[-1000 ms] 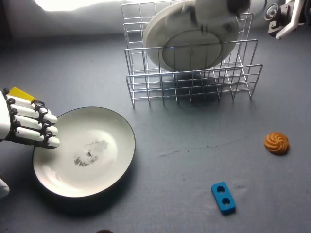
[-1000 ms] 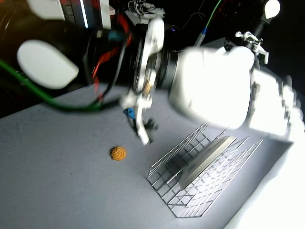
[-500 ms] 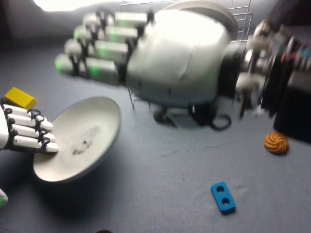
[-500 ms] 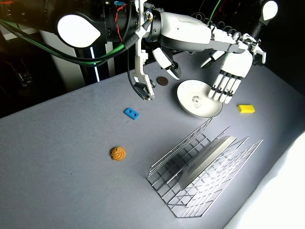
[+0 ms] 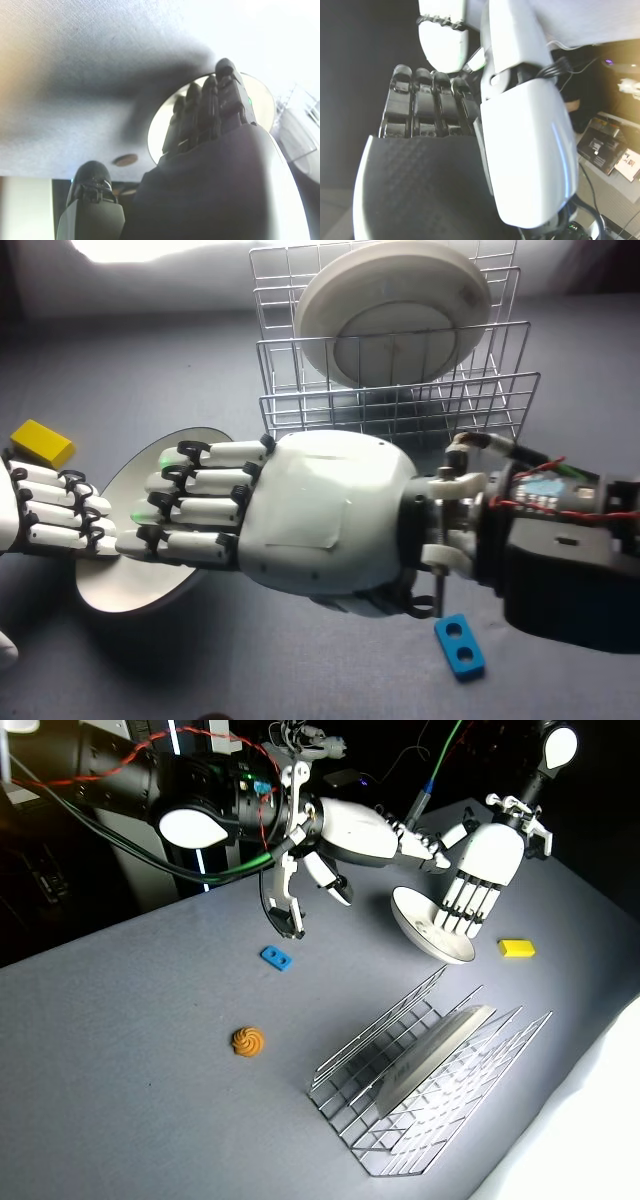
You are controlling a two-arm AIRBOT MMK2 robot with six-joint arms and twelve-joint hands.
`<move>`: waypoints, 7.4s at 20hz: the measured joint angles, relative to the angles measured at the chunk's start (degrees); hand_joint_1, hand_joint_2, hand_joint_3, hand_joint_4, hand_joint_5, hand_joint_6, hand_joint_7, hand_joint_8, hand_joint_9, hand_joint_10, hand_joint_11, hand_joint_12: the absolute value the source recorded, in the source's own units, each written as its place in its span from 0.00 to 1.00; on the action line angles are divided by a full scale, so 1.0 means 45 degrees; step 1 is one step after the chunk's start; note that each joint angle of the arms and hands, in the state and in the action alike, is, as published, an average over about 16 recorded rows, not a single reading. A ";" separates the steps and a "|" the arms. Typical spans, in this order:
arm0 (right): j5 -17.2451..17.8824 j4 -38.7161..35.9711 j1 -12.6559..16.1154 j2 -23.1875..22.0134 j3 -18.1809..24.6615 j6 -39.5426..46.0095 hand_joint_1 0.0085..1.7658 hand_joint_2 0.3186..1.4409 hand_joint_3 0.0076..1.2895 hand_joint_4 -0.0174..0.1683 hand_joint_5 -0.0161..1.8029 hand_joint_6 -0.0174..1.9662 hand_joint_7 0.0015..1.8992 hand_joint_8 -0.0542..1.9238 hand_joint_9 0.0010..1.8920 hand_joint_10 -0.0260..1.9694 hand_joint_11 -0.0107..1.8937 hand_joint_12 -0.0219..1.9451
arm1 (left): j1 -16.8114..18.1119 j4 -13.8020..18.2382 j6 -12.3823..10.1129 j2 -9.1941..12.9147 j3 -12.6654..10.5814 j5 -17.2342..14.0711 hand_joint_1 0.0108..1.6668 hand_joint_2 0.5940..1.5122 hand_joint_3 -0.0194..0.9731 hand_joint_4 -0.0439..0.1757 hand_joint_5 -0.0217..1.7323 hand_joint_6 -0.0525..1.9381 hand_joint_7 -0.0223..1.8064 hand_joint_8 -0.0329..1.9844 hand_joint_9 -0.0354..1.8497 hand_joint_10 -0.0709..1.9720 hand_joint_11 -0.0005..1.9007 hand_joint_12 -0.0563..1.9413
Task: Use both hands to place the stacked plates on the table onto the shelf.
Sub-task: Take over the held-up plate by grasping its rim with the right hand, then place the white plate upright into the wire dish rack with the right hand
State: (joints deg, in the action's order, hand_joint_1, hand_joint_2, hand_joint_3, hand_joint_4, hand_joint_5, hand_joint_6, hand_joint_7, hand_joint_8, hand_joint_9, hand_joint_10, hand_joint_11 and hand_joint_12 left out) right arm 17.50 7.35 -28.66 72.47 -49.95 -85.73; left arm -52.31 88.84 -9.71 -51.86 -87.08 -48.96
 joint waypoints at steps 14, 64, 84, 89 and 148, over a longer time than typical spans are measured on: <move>0.0621 0.1151 -0.0641 0.3247 -0.3755 -0.0035 0.81 0.59 0.01 0.11 0.03 0.02 0.01 0.03 0.01 0.03 0.02 0.06 | -0.0028 -0.0015 0.0013 -0.0030 -0.0032 0.0000 0.00 0.53 0.03 0.18 0.05 0.02 0.04 0.02 0.03 0.02 0.02 0.07; 0.1113 0.3453 0.1443 0.0232 0.0320 0.0116 0.77 0.60 0.01 0.07 0.50 0.51 0.54 0.48 0.49 0.63 0.42 0.72 | 0.4158 0.1507 -0.1142 0.0918 0.0240 -0.1030 0.00 0.54 0.03 0.23 0.06 0.04 0.05 0.02 0.05 0.04 0.02 0.07; -0.1471 -0.2796 0.4387 -0.3673 0.1158 1.1259 0.77 0.61 0.01 0.05 0.48 0.52 0.52 0.49 0.49 0.65 0.43 0.74 | 0.4103 0.1697 -0.1153 0.0948 0.0240 -0.1020 0.00 0.53 0.03 0.23 0.06 0.04 0.04 0.03 0.04 0.04 0.01 0.07; -0.2145 -0.4128 0.4764 -0.3760 0.0255 1.4219 0.77 0.62 0.01 0.05 0.48 0.52 0.52 0.49 0.49 0.64 0.43 0.74 | 0.4100 0.1712 -0.1153 0.0948 0.0241 -0.1020 0.00 0.53 0.03 0.23 0.06 0.04 0.04 0.02 0.04 0.04 0.01 0.07; -0.1901 -0.0613 0.2216 -0.1441 -0.4609 1.3513 0.64 0.75 0.01 0.05 0.40 0.28 0.42 0.22 0.37 0.26 0.19 0.71 | 0.4146 0.1768 -0.1152 0.0928 0.0555 -0.1423 0.00 0.53 0.03 0.23 0.06 0.04 0.05 0.02 0.05 0.04 0.01 0.08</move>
State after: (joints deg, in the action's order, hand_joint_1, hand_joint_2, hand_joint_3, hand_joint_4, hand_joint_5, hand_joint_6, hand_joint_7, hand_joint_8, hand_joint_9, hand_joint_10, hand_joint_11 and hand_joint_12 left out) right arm 8.95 4.59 -18.69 65.99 -70.69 -24.92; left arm -33.66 96.80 -14.89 -47.68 -84.58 -55.36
